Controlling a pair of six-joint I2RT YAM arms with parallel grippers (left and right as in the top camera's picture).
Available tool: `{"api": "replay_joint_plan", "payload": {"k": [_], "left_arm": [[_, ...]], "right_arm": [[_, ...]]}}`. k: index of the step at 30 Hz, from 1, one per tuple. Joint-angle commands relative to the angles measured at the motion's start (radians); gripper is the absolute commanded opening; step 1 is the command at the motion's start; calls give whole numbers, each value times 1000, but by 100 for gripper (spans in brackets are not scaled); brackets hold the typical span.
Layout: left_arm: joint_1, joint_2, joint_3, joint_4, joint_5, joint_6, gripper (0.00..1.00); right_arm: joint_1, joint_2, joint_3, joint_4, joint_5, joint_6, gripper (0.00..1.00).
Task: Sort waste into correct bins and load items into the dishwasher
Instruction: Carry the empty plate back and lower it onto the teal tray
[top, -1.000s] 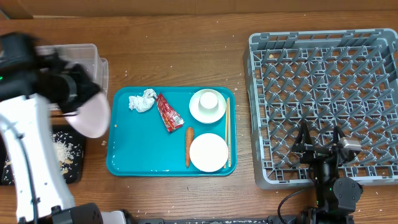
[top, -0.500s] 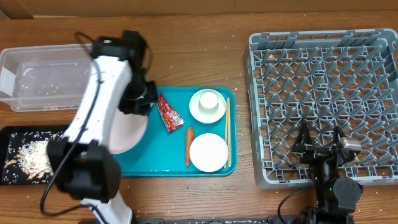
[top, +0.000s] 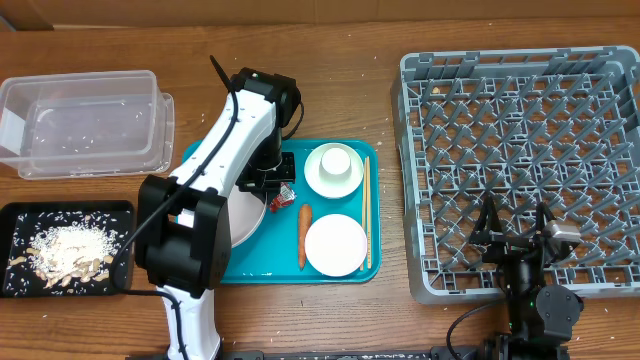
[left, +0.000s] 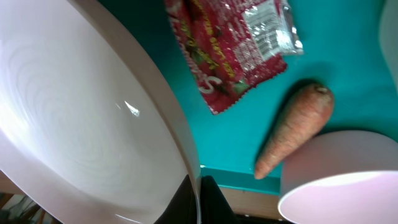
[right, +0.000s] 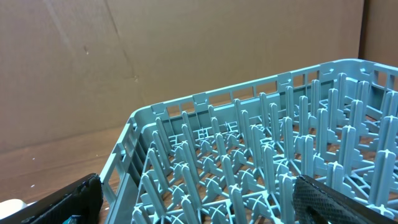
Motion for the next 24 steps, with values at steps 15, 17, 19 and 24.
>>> {"api": "replay_joint_plan", "payload": {"k": [15, 17, 19, 24], "left_arm": [[-15, 20, -196, 102, -18, -75, 4], [-16, 20, -206, 119, -14, -75, 4], [-17, 20, -206, 123, -14, -75, 4], [-17, 20, -206, 122, -14, -75, 17]], "right_arm": [[-1, -10, -11, 3, 6, -3, 100], [-1, -10, -11, 3, 6, -4, 100], [-1, -10, -11, 3, 6, -4, 100], [-1, -10, -11, 4, 6, -4, 100]]}}
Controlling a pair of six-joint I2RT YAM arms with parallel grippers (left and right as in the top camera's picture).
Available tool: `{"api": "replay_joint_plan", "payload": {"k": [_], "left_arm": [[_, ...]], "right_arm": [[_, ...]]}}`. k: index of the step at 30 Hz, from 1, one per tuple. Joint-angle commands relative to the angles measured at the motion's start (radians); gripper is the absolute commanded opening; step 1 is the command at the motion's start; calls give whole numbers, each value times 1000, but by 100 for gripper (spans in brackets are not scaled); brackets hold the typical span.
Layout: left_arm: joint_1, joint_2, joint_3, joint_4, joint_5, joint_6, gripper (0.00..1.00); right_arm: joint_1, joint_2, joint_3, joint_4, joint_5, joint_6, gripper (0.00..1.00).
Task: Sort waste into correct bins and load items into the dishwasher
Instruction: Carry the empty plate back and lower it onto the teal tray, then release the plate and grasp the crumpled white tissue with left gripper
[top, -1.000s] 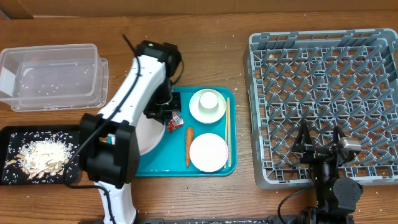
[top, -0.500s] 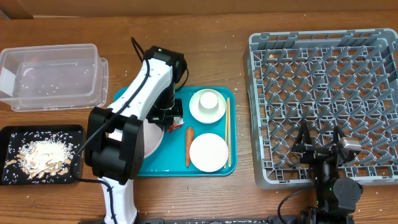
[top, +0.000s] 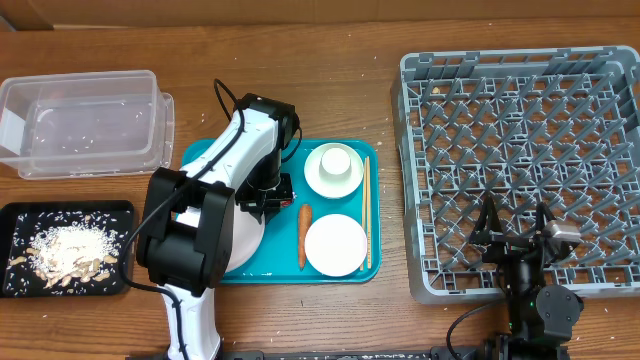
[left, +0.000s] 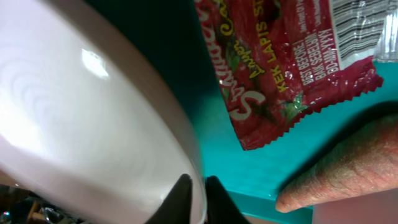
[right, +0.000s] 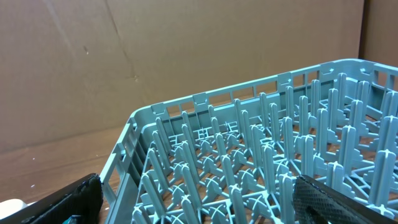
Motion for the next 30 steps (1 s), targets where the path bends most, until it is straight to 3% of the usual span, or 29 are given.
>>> {"api": "replay_joint_plan", "payload": {"k": [1, 9, 17, 21, 25, 30], "left_arm": [[-14, 12, -10, 1, -1, -14, 20], [-14, 11, 18, -35, 52, -11, 18], [-12, 11, 208, -100, 13, -11, 18], [-11, 11, 322, -120, -80, -11, 24], [-1, 11, 390, -101, -202, -11, 53], [48, 12, 398, -42, -302, -11, 52]], "right_arm": [[-1, -10, -11, 3, 6, -4, 100], [-1, -10, -11, 3, 6, -4, 100], [-1, -10, -11, 3, 6, -4, 100], [-1, -10, -11, 3, 6, -4, 100], [-1, -10, -11, 3, 6, -4, 100], [-1, -10, -11, 3, 6, -4, 100]]}}
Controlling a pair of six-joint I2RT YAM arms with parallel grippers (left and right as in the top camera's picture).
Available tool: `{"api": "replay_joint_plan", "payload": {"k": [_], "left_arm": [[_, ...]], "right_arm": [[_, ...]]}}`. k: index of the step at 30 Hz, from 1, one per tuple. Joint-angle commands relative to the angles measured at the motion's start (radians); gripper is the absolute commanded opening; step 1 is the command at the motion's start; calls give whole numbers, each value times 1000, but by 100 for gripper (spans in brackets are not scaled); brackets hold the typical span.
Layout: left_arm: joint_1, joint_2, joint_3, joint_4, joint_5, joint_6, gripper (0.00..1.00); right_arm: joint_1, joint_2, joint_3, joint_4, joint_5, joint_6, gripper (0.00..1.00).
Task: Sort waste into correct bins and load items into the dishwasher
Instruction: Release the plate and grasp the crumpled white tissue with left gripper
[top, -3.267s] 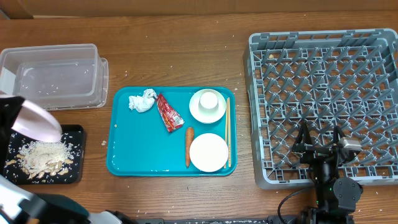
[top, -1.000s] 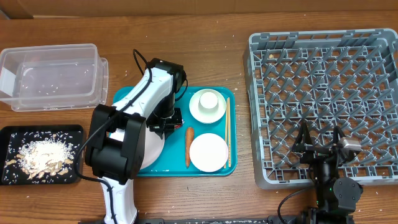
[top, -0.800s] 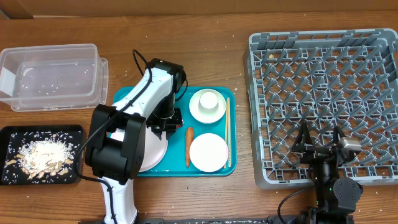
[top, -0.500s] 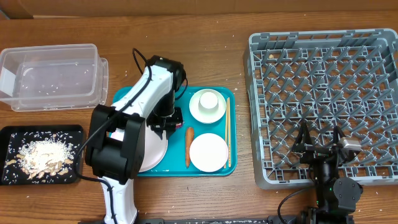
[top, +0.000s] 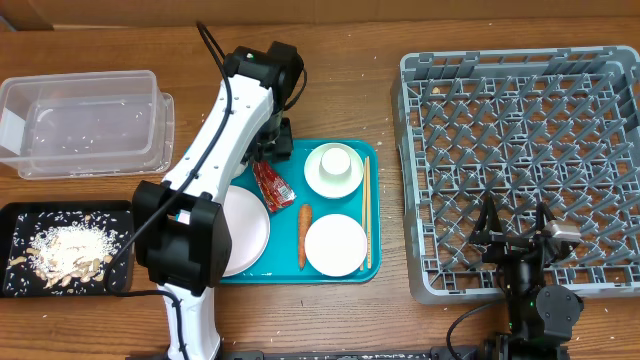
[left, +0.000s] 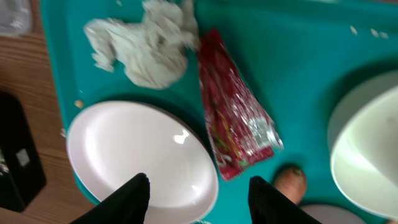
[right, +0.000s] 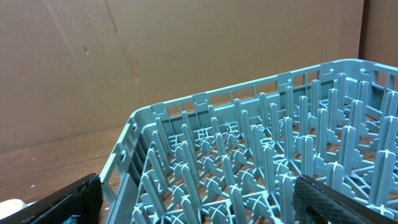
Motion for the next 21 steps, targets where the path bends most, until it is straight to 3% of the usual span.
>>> {"api": "replay_joint_plan", "payload": {"k": [1, 9, 14, 21], "left_arm": [[54, 9, 18, 22, -117, -2, 51], [195, 9, -9, 72, -80, 59, 38], [219, 9, -75, 156, 6, 190, 38], [215, 9, -129, 246, 6, 383, 42]], "right_arm": [[-1, -10, -11, 4, 6, -4, 100], [-1, -10, -11, 5, 6, -4, 100], [-1, -10, -11, 4, 6, -4, 100], [-1, -10, -11, 4, 6, -4, 100]]}}
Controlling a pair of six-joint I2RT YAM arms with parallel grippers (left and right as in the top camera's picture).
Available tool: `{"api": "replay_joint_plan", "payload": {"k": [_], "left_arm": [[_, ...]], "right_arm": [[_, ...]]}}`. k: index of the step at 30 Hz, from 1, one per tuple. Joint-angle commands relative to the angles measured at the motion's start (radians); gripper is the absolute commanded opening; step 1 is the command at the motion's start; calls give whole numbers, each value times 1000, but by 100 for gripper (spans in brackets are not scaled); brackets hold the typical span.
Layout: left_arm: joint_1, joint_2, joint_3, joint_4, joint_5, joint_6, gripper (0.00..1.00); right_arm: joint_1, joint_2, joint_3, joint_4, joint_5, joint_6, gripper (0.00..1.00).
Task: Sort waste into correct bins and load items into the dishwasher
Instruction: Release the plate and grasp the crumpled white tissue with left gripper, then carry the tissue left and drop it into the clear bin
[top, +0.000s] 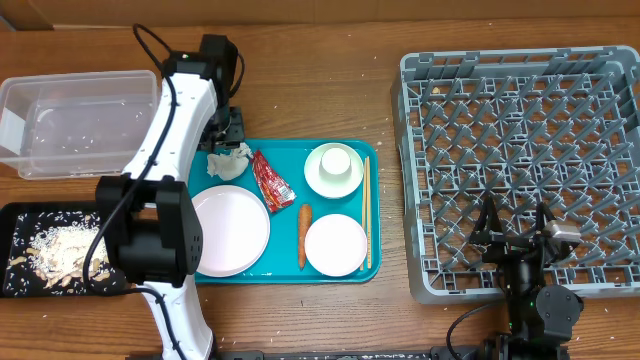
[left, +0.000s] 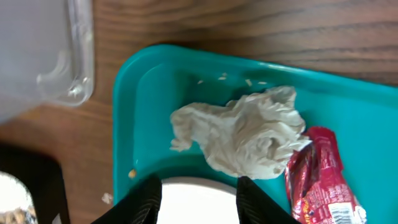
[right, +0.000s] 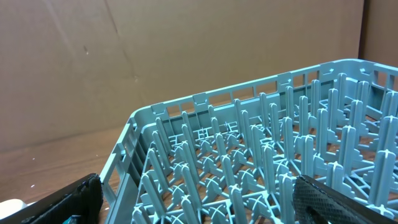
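A crumpled white napkin (top: 228, 162) (left: 242, 134) lies in the far left corner of the teal tray (top: 290, 152). Beside it is a red wrapper (top: 272, 181) (left: 323, 180), then a carrot (top: 303, 235). My left gripper (top: 222, 128) (left: 198, 202) hangs open just above the napkin, its fingers (left: 146, 199) over the far rim of the white plate (top: 230, 230). My right gripper (top: 515, 235) (right: 199, 199) rests open at the front of the blue dish rack (top: 520, 150) and holds nothing.
A small bowl (top: 334, 170), a second white dish (top: 335, 244) and chopsticks (top: 366, 210) share the tray. A clear plastic bin (top: 80, 120) stands at the far left. In front of it is a black tray with rice (top: 60, 250).
My left gripper, open both times, has gone from above the wrapper and plate to the tray's far left corner, above the napkin. The right arm has not moved.
At first my left gripper was shut on the rim of the tilted white plate, by the wrapper and carrot. Then it was lower, still on the rim. Later the plate lay flat on the tray and the gripper was open above. Now it is over the napkin.
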Motion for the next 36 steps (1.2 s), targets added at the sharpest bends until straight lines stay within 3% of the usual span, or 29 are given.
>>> {"api": "replay_joint_plan", "payload": {"k": [1, 8, 19, 30, 33, 36], "left_arm": [[-5, 9, -30, 29, 18, 179, 43], [-5, 9, -83, 49, 174, 335, 50], [-5, 9, -192, 174, 148, 345, 47], [-12, 9, -299, 285, 148, 370, 50], [-12, 9, -310, 292, 148, 370, 44], [-14, 9, -310, 299, 148, 370, 26]], "right_arm": [[-1, -10, -11, 4, 6, -4, 100], [-1, -10, -11, 4, 6, -4, 100], [-1, -10, -11, 4, 6, -4, 100], [-1, -10, -11, 4, 6, -4, 100], [-1, -10, -11, 4, 6, -4, 100], [-1, -10, -11, 4, 6, -4, 100]]}}
